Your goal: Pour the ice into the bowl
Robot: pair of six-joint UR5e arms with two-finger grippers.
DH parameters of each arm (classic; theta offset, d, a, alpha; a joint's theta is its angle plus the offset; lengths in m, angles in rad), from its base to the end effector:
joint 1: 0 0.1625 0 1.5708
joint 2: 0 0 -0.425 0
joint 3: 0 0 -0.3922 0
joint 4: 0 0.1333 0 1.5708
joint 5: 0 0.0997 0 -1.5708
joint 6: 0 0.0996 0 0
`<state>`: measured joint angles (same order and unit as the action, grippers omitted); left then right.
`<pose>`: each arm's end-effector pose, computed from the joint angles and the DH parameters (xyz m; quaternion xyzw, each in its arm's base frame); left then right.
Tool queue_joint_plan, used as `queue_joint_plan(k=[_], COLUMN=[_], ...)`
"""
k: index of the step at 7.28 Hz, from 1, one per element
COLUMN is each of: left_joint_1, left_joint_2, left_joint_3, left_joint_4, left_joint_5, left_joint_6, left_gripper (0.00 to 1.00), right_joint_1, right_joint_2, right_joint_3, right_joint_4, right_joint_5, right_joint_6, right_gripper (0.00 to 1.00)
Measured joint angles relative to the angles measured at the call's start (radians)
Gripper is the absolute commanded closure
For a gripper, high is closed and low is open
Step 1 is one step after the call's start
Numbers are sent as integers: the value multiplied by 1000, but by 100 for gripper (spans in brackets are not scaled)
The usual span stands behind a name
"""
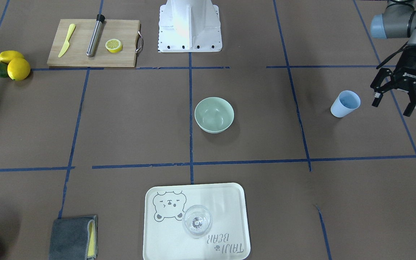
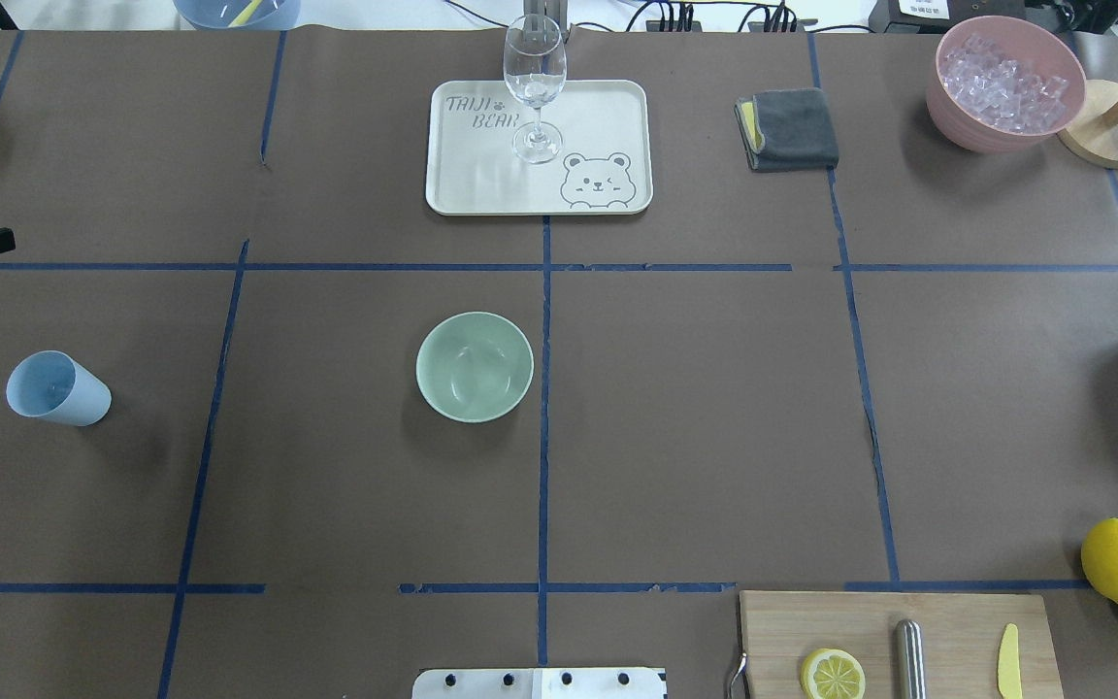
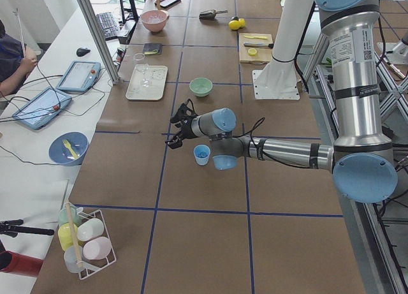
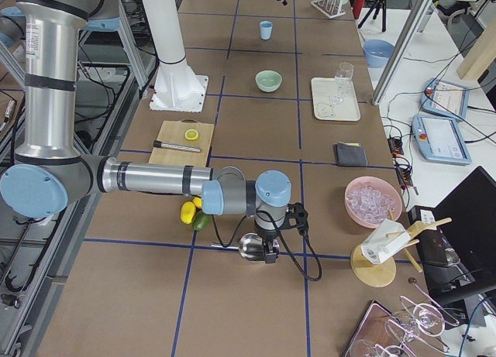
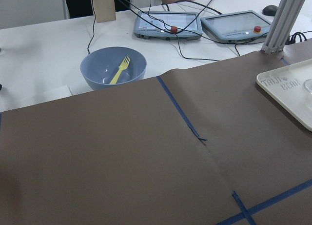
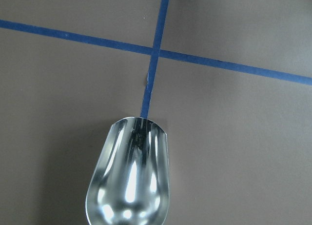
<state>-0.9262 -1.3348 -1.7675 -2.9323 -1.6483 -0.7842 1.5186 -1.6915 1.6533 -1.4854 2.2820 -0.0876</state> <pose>0.1480 -0.4058 0.5189 0.4435 0.4251 -0.0313 0.7885 0.0450 -0.4468 0.6701 0.0283 -0.3476 -0.0737 0.9343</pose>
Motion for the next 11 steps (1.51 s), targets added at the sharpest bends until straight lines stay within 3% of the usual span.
queue_joint_plan(k=[2, 7, 9, 11], left_joint_1=[177, 573, 675, 730], left_joint_2=[108, 175, 173, 168], left_joint_3=[-12, 26, 66, 91], left_joint_4=[-124, -147, -146, -146], left_joint_5=[230, 784, 900, 952], left_joint_6=[-87, -230, -266, -285], left_gripper=[0, 0, 0, 0], right_joint_1=[1, 16, 19, 22], right_joint_2=[-7, -26, -31, -33], right_joint_3=[0, 3, 3, 3], right_joint_4=[-1, 0, 1, 1], right_joint_5=[-1, -1, -1, -1], right_joint_6=[3, -3, -5, -6], right_gripper=[0, 0, 0, 0])
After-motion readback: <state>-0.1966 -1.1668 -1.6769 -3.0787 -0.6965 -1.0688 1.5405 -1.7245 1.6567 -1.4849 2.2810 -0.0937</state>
